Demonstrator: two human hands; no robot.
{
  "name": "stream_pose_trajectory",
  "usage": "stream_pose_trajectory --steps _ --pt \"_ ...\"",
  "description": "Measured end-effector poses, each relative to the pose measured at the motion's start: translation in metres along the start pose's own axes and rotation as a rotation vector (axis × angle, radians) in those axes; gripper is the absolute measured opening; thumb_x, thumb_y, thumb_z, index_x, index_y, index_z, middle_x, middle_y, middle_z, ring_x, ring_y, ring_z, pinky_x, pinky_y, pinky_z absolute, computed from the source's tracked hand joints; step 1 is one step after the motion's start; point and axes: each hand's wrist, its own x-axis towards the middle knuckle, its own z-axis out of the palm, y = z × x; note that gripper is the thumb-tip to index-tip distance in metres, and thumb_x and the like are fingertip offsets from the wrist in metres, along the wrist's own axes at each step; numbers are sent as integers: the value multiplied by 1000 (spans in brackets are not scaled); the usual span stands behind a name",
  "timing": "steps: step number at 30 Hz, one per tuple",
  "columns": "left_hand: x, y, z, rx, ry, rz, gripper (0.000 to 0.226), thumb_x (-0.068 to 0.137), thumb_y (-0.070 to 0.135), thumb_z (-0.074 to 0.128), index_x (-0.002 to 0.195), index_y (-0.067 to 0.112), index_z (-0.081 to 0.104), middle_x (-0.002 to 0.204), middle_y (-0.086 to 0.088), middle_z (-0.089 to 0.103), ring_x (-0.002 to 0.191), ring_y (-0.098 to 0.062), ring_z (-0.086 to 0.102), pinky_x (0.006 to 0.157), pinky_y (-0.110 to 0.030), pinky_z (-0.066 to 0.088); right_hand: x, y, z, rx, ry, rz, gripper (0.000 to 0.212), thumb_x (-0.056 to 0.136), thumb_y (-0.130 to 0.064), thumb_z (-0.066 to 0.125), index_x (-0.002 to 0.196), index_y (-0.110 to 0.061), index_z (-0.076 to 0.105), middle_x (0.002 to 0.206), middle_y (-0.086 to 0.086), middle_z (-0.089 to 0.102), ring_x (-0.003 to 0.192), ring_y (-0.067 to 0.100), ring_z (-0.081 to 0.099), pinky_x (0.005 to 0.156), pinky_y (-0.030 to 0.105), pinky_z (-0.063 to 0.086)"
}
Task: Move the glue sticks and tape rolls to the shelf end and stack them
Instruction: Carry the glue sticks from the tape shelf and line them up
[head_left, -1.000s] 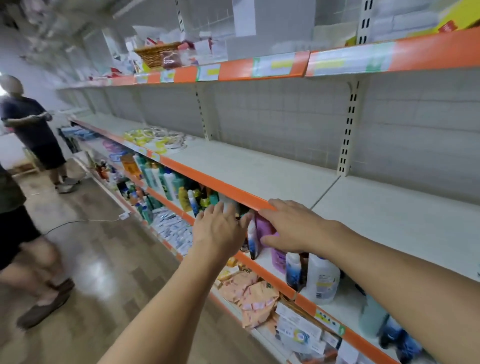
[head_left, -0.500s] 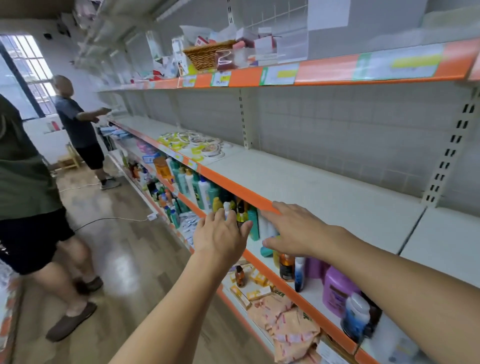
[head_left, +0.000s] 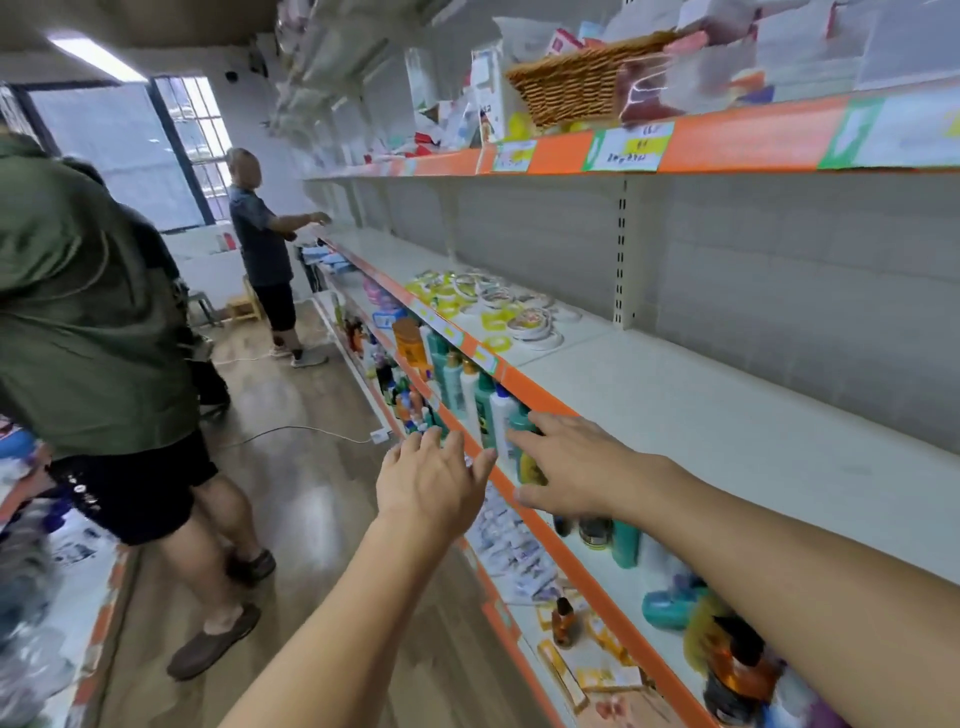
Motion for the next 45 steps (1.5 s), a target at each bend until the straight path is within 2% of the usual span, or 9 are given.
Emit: stream_pose_trajectory --steps 3,9,14,17,21,31,37,42,45 --pt "52 -17 3 17 7 -23 64 98 63 17 133 20 49 139 -6 50 133 -26 41 110 -42 33 56 8 -7 -8 14 1 73 95 -55 50 155 -24 23 162 14 17 148 31 21 119 41 21" --pt "139 -39 17 -4 2 6 67 99 62 17 145 18 40 149 -7 42 141 -27 33 115 -42 28 145 28 -12 7 16 56 68 92 -57 52 148 -22 37 151 12 35 135 35 38 111 43 34" --pt "214 -62 35 -25 -24 61 64 99 61 17 137 19 45 143 -7 47 136 -27 38 111 -43 32 220 37 -2 23 18 104 63 92 -55 52 144 -21 41 145 10 39 131 34 41 109 43 35" --pt "262 -78 46 -24 -54 108 63 99 61 17 135 18 46 140 -7 49 133 -28 39 110 -44 32 266 42 3 37 29 149 63 92 -53 52 145 -22 40 141 11 43 128 34 43 105 41 36" --pt "325 -97 54 -6 -73 198 64 100 60 18 142 18 41 145 -8 44 135 -29 38 110 -44 30 325 48 4 70 41 226 69 93 -54 52 152 -25 31 149 13 36 135 35 38 109 41 34" --pt "441 -133 71 -21 -65 369 64 100 59 19 144 16 38 149 -10 41 140 -30 33 112 -44 28 422 55 10 100 71 369 60 92 -54 53 143 -24 41 139 13 43 127 36 45 101 41 40" --pt "501 -140 88 -73 -82 413 63 101 58 20 146 17 37 152 -9 37 143 -28 28 115 -42 26 477 73 13 66 75 413 66 93 -55 50 148 -22 36 147 13 39 132 35 42 106 43 38" --pt "555 -136 103 -66 -106 434 59 101 57 21 139 18 43 143 -7 44 137 -28 34 112 -43 29 521 101 16 73 97 419 60 93 -53 51 142 -19 43 135 10 47 126 32 46 100 42 42" --pt "588 -135 106 -46 -120 447 61 101 57 20 143 18 40 146 -8 42 139 -28 32 113 -42 28 549 114 12 82 97 427 59 93 -51 52 141 -17 45 133 12 49 124 33 48 99 43 43"
